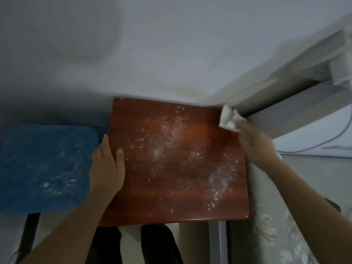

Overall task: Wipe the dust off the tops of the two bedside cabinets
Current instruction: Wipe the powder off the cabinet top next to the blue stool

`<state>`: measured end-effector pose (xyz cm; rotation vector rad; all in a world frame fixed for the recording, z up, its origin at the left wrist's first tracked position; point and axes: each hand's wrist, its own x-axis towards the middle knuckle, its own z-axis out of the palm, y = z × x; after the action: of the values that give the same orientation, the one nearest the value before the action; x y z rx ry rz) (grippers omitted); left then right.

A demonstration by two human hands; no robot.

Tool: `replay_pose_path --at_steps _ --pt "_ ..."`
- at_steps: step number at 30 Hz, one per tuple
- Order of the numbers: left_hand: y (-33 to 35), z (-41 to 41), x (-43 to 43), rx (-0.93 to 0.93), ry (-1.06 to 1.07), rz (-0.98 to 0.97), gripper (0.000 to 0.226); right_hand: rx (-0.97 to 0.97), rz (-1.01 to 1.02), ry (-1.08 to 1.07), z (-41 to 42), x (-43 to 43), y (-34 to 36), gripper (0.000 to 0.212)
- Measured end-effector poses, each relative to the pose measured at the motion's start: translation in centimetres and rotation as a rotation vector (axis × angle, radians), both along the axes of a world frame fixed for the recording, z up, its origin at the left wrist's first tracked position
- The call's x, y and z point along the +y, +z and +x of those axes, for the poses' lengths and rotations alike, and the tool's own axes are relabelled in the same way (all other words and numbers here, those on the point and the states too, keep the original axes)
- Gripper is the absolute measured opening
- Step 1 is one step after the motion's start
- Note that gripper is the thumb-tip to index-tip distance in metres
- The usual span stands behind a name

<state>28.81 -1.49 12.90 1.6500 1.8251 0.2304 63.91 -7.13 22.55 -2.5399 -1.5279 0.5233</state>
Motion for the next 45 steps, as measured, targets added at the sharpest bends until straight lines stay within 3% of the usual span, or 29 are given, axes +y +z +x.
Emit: replay_pose_path --at_steps 5,9,12,14,17,19,21,24,27,29,31,33,35,38,40,42,45 --pt "0.0 0.2 -0.2 0.038 -0.001 0.020 0.060 0.023 0.096 -0.109 1.0 -0.1 -4.6 0.053" --pt "-0.3 0.3 -0.2 0.068 -0.003 0.029 0.061 -0.002 -0.046 -0.179 0.5 2.0 -8.9 0.059" --pt "-0.5 0.4 -0.1 0.071 0.002 0.046 0.060 -0.131 -0.090 -0.209 -2.1 3.7 -10.7 0.063" --pt "-0.6 0.3 -0.1 0.079 -0.001 0.049 0.060 -0.112 -0.114 -0.019 -4.9 3.8 -10.8 0.061" --pt "-0.5 0.1 -0.2 0.076 0.016 0.038 0.062 -0.093 -0.105 0.439 -7.4 0.7 -9.9 0.059" --pt "-0.3 0.2 -0.2 0.059 0.029 0.031 0.063 -0.082 -0.116 0.535 -5.3 -1.0 -9.5 0.056" --pt "-0.3 0.2 -0.1 0.053 0.030 0.028 0.064 -0.109 -0.150 0.327 -1.9 -1.5 -9.9 0.057" --pt "-0.3 0.3 -0.1 0.050 0.032 0.032 0.061 -0.112 -0.084 -0.179 0.0 1.4 -10.6 0.064" --pt "-0.2 0.3 -0.1 0.038 0.033 0.046 0.061 -0.156 -0.098 -0.343 -4.1 6.3 -11.5 0.064" --pt "-0.4 0.2 -0.1 0.032 0.034 0.044 0.060 -0.183 -0.087 -0.114 -8.6 8.2 -11.8 0.060" --pt "-0.6 0.0 0.0 0.025 0.038 0.038 0.059 -0.131 -0.052 0.274 -12.3 8.4 -11.5 0.058" --pt "-0.8 -0.2 0.0 0.019 0.034 0.038 0.058 -0.043 -0.043 0.587 -12.2 7.9 -10.6 0.057" --pt "-0.8 -0.2 0.1 0.016 0.032 0.032 0.062 -0.032 -0.028 0.700 -8.5 7.7 -10.1 0.055" --pt "-0.9 -0.2 0.1 0.008 0.026 0.024 0.066 -0.152 -0.007 0.364 -1.3 5.6 -10.6 0.055" --pt "-0.8 -0.1 0.1 -0.003 0.019 0.029 0.062 -0.081 -0.012 0.066 1.9 3.8 -10.2 0.056" --pt "-0.8 0.0 0.1 -0.009 0.024 0.026 0.058 0.052 -0.013 -0.124 2.8 3.0 -10.1 0.055" --pt "-0.6 0.0 0.1 -0.012 0.025 0.028 0.058 -0.014 0.018 -0.319 0.8 3.1 -10.6 0.059"
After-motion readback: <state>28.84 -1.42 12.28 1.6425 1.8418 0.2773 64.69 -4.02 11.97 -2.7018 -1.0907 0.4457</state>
